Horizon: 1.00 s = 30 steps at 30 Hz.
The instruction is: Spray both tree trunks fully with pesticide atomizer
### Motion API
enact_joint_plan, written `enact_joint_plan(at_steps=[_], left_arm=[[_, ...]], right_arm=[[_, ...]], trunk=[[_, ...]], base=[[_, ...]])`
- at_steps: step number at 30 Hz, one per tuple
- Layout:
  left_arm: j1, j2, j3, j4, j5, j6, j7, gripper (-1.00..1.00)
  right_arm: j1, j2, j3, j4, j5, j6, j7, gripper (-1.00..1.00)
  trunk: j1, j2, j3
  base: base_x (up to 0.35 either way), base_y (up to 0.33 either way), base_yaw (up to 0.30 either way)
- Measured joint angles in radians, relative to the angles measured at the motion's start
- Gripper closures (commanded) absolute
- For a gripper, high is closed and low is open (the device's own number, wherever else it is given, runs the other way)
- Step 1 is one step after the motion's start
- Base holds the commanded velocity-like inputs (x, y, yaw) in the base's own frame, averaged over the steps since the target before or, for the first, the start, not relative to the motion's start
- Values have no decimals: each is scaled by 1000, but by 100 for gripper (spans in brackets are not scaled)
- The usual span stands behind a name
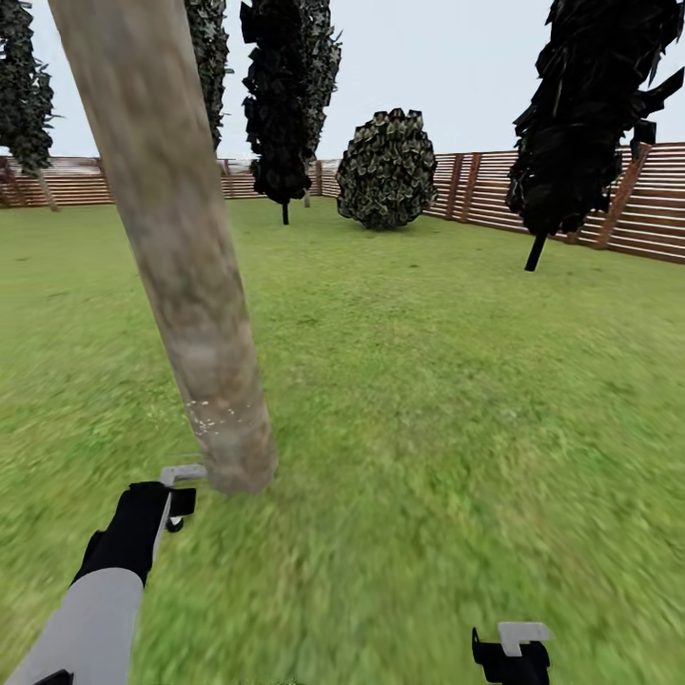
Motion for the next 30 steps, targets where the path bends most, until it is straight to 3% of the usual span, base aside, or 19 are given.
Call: enact_joint_plan(at_steps=[2,3,6,7,10,11,12,14,15,16,17,18,19,21,22,25,30], left_arm=[[-70,-1,-8,7,1,18,-67,100],[-91,-2,-31,8,-3,37,-83,100],[-148,-4,-180,8,-2,116,-96,100],[-168,0,-199,5,-8,139,-97,100],[-203,23,-213,1,-17,176,-99,100],[-212,69,-215,-1,0,186,-101,100],[-214,118,-215,-1,-34,184,-103,100],[-216,151,-214,0,-10,190,-103,100],[-216,152,-216,-1,-6,191,-103,100],[-256,98,-221,-3,-32,194,-101,100],[-275,53,-222,-2,21,206,-100,100],[-284,65,-220,-1,-9,208,-101,100],[-294,71,-218,0,-16,212,-102,100],[-308,128,-214,2,-24,219,-105,100],[-304,143,-215,-1,-17,220,-106,100],[-298,148,-225,-3,-9,222,-105,100],[-296,129,-231,-2,-7,222,-105,100]], right_arm=[[0,0,0,0,0,0,0,-100],[0,0,0,0,0,0,0,-100],[0,0,0,1,0,0,1,-100],[0,0,1,2,0,0,1,-100],[0,0,1,3,0,1,1,-100],[0,0,1,3,0,1,1,-100],[0,0,1,3,0,1,1,-100],[0,0,0,3,0,2,1,-100],[0,0,0,3,0,2,1,-100],[0,0,0,3,0,2,1,-100],[0,0,0,3,0,2,1,-100],[0,0,0,3,0,2,1,-100],[0,0,0,3,0,2,1,-100],[0,0,0,3,0,2,1,-100],[0,0,1,3,0,2,1,-100],[0,0,0,3,0,2,1,-100],[0,0,1,4,0,2,1,-100]], trunk=[[0,0,0],[0,0,0],[0,0,0],[0,0,0],[0,0,0],[0,0,0],[0,0,0],[0,0,0],[0,0,0],[0,0,0],[0,0,0],[0,0,0],[0,0,0],[0,0,0],[0,0,0],[0,0,0],[0,0,0]], base=[[0,0,277],[0,0,249],[0,0,91],[0,0,23],[0,0,7],[0,0,1],[0,0,0],[0,0,0],[0,0,0],[0,0,0],[0,0,0],[0,0,0],[0,0,0],[0,0,0],[0,0,0],[0,0,0],[68,-104,0]])
